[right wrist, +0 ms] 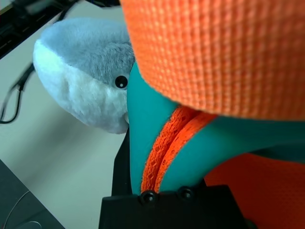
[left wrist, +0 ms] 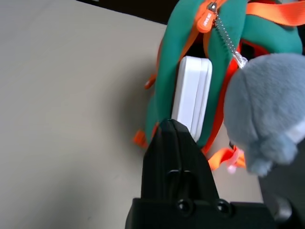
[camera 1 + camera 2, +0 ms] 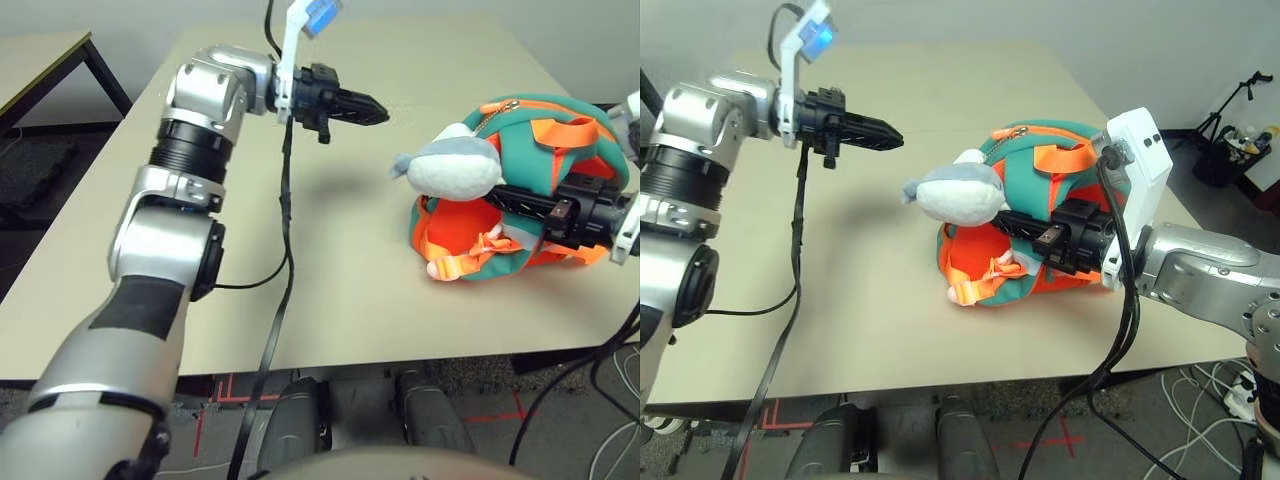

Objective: Put the pencil case into the backpack and zip it.

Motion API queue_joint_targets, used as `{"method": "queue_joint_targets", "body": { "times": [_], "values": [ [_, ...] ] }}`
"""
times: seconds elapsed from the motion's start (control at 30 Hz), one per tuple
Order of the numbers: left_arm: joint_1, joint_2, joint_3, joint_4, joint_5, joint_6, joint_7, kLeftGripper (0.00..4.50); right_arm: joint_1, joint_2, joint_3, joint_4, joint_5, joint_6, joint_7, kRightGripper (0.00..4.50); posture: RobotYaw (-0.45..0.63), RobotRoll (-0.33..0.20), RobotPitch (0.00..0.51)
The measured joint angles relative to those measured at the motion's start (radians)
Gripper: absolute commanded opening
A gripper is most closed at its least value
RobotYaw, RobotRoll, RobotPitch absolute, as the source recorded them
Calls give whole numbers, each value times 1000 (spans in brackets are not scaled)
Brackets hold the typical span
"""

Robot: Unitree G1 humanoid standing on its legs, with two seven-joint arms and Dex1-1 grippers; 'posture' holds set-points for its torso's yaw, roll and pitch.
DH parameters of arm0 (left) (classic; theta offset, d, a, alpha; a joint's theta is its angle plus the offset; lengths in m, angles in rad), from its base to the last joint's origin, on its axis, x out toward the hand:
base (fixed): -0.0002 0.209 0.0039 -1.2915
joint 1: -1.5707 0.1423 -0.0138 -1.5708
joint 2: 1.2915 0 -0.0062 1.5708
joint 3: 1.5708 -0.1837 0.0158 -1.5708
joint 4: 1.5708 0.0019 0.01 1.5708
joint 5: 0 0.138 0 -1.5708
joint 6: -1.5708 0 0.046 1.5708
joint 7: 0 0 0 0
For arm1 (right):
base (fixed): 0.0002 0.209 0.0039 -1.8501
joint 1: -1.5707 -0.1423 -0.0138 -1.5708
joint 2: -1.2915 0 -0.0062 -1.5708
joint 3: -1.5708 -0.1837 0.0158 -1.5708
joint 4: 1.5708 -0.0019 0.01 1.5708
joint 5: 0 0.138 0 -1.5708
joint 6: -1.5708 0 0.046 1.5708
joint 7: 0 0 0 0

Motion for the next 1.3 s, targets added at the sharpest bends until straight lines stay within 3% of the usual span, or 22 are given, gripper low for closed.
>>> {"method": "queue_joint_targets", "body": {
  "times": [0.33,0.67,1.3],
  "values": [
    [-58,-51,1,63,23,-52,-22,0,26,6,-7,-16,9,0,-24,152,-136,0,91],
    [-29,-50,-21,-72,23,25,-79,0,33,6,-11,-25,12,0,-35,152,-138,0,93],
    [-18,-108,-52,3,63,-21,-66,0,37,10,-17,-35,39,0,-66,152,-175,0,108]
  ]
}}
